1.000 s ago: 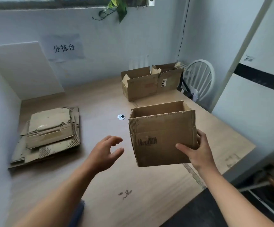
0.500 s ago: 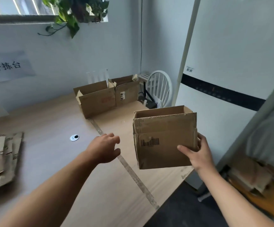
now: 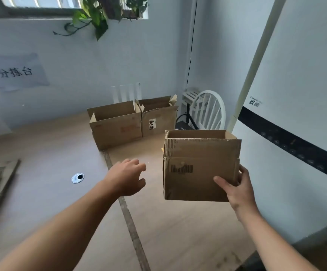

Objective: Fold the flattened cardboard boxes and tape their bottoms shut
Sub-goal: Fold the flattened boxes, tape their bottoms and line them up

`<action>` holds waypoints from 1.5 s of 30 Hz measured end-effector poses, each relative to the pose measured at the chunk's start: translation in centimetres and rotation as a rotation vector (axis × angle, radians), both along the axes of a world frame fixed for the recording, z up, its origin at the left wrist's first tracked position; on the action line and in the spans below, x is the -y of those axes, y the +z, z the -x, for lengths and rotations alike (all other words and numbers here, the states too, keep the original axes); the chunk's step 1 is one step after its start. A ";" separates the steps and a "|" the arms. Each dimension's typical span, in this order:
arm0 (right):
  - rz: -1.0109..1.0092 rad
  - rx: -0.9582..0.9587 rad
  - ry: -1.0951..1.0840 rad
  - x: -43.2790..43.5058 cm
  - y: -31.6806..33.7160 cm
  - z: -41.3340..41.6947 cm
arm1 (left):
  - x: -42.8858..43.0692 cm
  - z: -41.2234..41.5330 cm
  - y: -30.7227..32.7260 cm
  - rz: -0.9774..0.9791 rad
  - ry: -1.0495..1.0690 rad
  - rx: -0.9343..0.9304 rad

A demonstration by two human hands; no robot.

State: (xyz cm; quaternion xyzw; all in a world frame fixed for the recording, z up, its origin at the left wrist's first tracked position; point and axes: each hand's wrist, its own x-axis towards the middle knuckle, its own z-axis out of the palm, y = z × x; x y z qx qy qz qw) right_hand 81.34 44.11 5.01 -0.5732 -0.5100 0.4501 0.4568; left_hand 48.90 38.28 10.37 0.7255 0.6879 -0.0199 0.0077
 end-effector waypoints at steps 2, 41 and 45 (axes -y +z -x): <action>0.008 0.000 0.007 -3.1 -0.7 1.0 | -2.8 0.9 -0.6 -0.001 0.018 0.002; 0.050 0.161 0.444 -39.6 -14.9 15.6 | -24.5 6.2 -11.9 0.079 0.475 0.205; 0.092 0.255 0.331 -38.0 -13.0 14.6 | -21.9 5.4 -10.6 0.048 0.514 0.247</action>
